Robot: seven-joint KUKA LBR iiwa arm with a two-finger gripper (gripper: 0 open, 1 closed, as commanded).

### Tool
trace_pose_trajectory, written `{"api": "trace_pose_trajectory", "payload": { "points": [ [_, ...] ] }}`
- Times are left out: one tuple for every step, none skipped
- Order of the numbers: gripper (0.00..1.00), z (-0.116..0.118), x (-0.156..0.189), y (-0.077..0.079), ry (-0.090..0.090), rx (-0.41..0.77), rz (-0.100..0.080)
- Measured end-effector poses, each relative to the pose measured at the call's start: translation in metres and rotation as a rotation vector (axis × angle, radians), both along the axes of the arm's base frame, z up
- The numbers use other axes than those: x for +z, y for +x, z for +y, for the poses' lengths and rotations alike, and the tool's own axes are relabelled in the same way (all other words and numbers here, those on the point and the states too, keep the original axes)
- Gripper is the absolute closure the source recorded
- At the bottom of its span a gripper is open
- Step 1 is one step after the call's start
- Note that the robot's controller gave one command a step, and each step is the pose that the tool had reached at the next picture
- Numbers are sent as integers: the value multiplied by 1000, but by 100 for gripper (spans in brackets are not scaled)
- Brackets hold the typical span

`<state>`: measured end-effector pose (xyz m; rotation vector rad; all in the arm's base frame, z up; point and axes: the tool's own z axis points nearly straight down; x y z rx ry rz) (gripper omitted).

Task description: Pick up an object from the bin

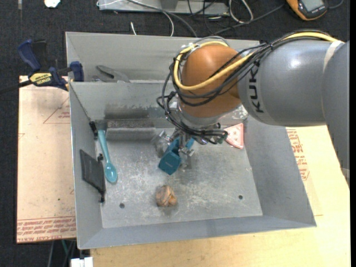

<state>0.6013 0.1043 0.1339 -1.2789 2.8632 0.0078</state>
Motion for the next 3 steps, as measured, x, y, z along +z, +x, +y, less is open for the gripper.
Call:
{"api": "trace_pose_trajectory", "payload": {
  "points": [
    [100, 3, -29, 5, 1, 33, 3],
    [100, 7, 29, 4, -1, -227, 11],
    [100, 4, -2, 28, 2, 26, 3]
  ]
}}
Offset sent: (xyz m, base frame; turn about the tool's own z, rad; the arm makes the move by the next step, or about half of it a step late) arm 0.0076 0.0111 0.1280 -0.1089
